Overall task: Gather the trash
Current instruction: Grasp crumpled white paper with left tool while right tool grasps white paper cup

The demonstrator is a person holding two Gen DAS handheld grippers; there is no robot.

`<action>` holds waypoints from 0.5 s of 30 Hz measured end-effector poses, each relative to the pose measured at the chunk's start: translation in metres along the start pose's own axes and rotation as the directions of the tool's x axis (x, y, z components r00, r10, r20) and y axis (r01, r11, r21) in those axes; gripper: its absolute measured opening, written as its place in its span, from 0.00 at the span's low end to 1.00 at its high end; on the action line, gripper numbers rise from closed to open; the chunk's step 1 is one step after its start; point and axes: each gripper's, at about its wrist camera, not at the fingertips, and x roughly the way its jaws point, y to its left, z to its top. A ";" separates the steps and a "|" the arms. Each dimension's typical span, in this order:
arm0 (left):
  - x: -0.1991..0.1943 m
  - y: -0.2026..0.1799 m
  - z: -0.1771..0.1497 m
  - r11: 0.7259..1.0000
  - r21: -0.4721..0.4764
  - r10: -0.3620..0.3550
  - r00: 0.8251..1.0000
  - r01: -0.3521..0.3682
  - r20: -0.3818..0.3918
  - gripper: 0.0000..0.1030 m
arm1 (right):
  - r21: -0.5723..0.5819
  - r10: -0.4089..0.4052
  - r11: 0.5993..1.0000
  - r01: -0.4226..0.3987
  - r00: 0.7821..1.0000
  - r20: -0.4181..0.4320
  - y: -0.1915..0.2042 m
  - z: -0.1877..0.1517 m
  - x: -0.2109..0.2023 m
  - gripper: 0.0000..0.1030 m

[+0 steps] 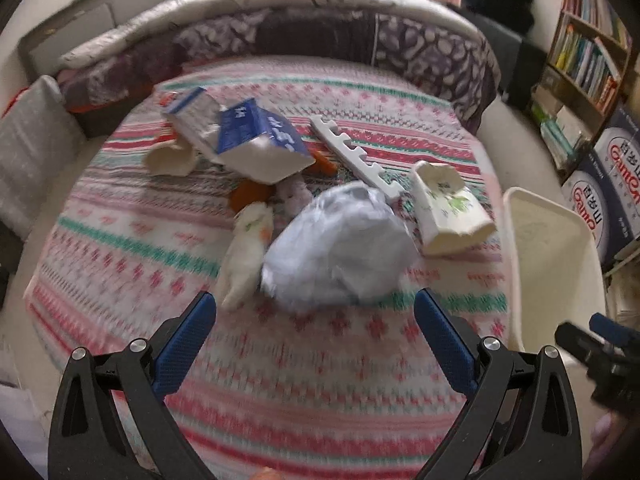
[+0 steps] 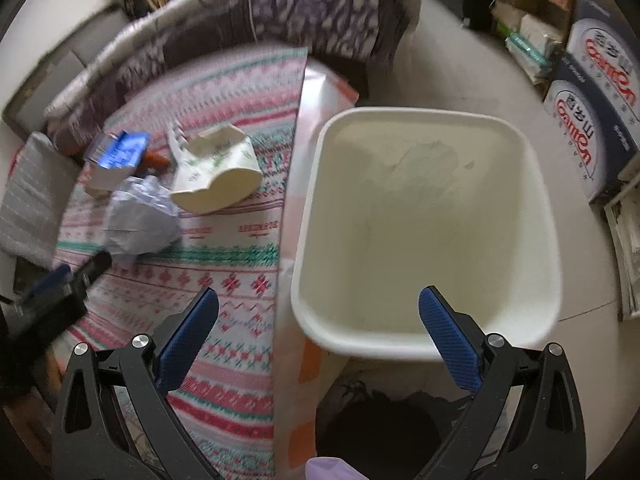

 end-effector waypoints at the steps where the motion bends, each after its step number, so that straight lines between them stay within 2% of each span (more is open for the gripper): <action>1: 0.009 0.000 0.009 1.000 0.014 0.000 1.000 0.000 -0.017 0.94 | 0.002 -0.007 1.000 0.007 1.000 -0.007 0.000 0.006 0.005 0.93; 5: 0.043 0.000 0.035 0.997 0.069 -0.012 0.997 0.018 -0.080 0.94 | 0.009 -0.008 1.000 0.009 1.000 -0.015 0.000 0.020 0.014 0.93; 11: 0.059 0.002 0.043 0.986 0.112 -0.111 0.987 0.124 -0.116 0.93 | -0.035 -0.006 0.999 0.006 1.000 -0.008 0.017 0.047 0.028 0.93; 12: 0.060 0.003 0.044 0.983 0.121 -0.121 0.986 0.135 -0.118 0.91 | -0.045 -0.010 0.999 0.010 1.000 -0.002 0.020 0.051 0.030 0.93; 14: 0.060 0.005 0.039 0.971 0.126 -0.186 0.974 0.202 -0.128 0.78 | -0.059 -0.020 0.998 0.020 1.000 0.008 0.028 0.059 0.033 0.93; 15: 0.058 0.006 0.037 0.970 0.121 -0.197 0.972 0.212 -0.126 0.77 | -0.064 -0.022 0.998 0.023 1.000 0.008 0.031 0.063 0.035 0.93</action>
